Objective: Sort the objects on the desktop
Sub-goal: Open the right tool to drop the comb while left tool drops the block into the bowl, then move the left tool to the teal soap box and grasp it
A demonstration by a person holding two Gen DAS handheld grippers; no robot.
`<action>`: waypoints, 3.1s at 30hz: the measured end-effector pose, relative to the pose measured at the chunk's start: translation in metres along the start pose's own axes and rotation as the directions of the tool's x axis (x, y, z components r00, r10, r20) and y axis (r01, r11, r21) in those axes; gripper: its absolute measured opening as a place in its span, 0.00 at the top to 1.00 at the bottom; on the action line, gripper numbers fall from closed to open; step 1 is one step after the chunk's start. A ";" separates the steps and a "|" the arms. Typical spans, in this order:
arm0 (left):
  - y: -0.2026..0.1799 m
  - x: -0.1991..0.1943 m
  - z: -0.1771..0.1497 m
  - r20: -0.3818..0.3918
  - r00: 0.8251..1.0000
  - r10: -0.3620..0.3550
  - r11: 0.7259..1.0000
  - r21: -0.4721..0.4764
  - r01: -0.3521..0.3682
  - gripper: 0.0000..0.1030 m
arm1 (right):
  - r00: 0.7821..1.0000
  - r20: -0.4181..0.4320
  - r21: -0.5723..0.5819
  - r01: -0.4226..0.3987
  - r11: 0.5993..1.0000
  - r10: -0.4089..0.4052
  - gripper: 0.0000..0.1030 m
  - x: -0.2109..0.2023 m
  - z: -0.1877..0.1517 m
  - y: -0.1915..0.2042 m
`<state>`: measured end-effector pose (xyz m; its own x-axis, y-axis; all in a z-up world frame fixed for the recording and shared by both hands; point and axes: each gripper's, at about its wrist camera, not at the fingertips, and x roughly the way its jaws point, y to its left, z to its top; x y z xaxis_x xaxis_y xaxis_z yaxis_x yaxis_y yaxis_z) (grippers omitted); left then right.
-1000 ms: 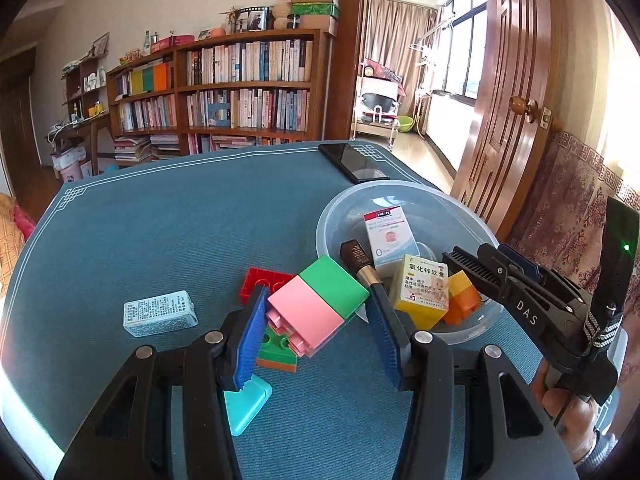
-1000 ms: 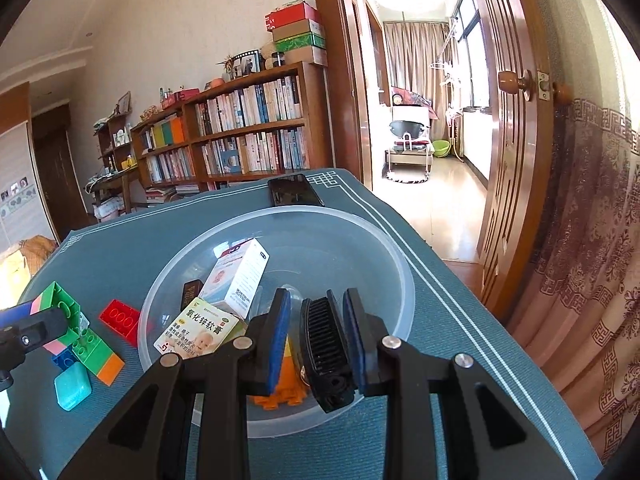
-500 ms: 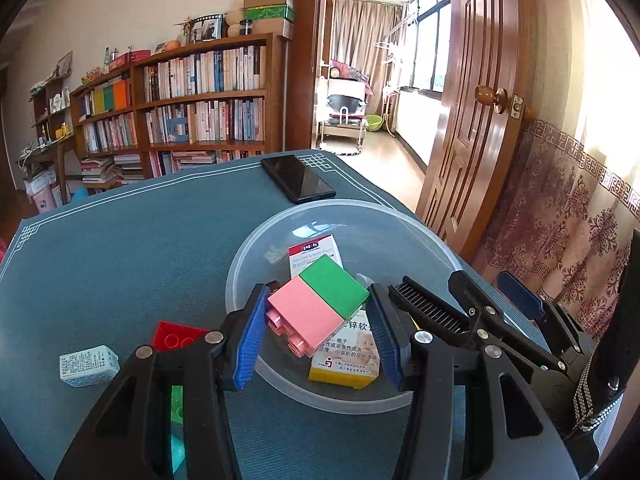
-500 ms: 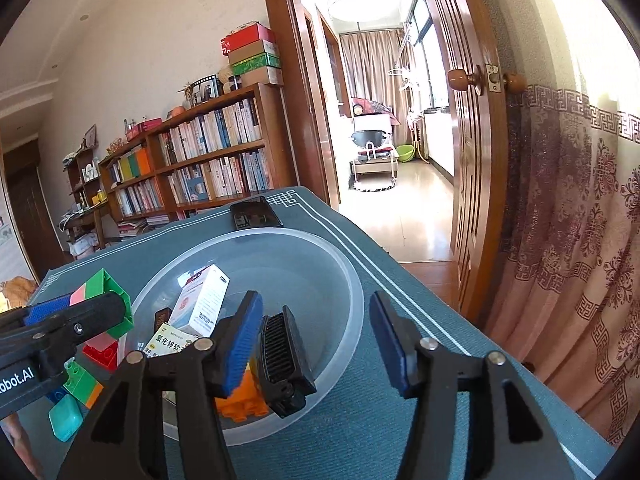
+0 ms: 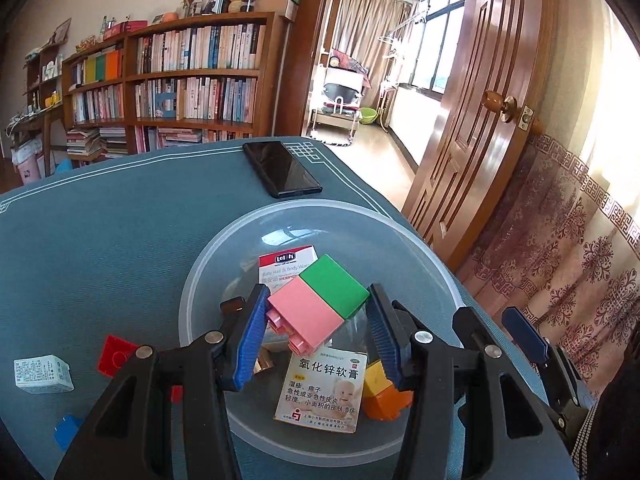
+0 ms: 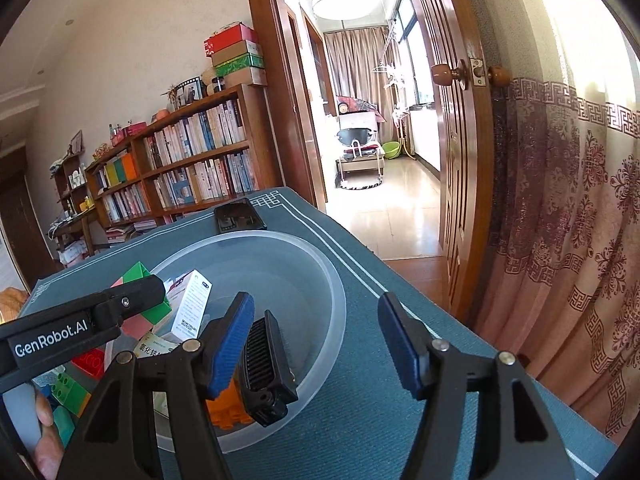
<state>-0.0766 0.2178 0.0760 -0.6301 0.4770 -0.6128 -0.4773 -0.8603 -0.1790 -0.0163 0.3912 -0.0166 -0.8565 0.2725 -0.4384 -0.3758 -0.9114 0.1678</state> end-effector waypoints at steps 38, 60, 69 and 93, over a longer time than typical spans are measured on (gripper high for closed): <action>0.080 -0.061 -0.025 0.046 0.980 0.193 0.967 -0.178 -0.182 0.24 | 1.000 0.022 -0.034 -0.006 0.999 0.007 0.24 -0.004 -0.001 0.007; 0.117 -0.097 -0.092 -0.070 0.958 0.278 0.953 -0.106 -0.284 0.24 | 0.998 0.059 -0.041 0.000 0.999 0.003 0.20 -0.014 -0.002 0.006; 0.115 -0.090 -0.107 -0.112 0.959 0.261 0.958 -0.096 -0.271 0.24 | 0.996 0.084 -0.028 0.021 0.999 -0.018 0.20 -0.022 -0.003 0.002; 0.108 -0.067 -0.116 -0.133 0.950 0.282 0.957 -0.026 -0.288 0.44 | 0.966 0.026 -0.110 -0.251 0.962 0.256 0.18 -0.051 -0.017 0.053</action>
<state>-0.0148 0.0726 0.0084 -0.6522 0.1864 -0.7348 -0.2590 -0.9658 -0.0151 0.0134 0.3233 -0.0007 -0.9328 0.0383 -0.3583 -0.1072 -0.9788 0.1744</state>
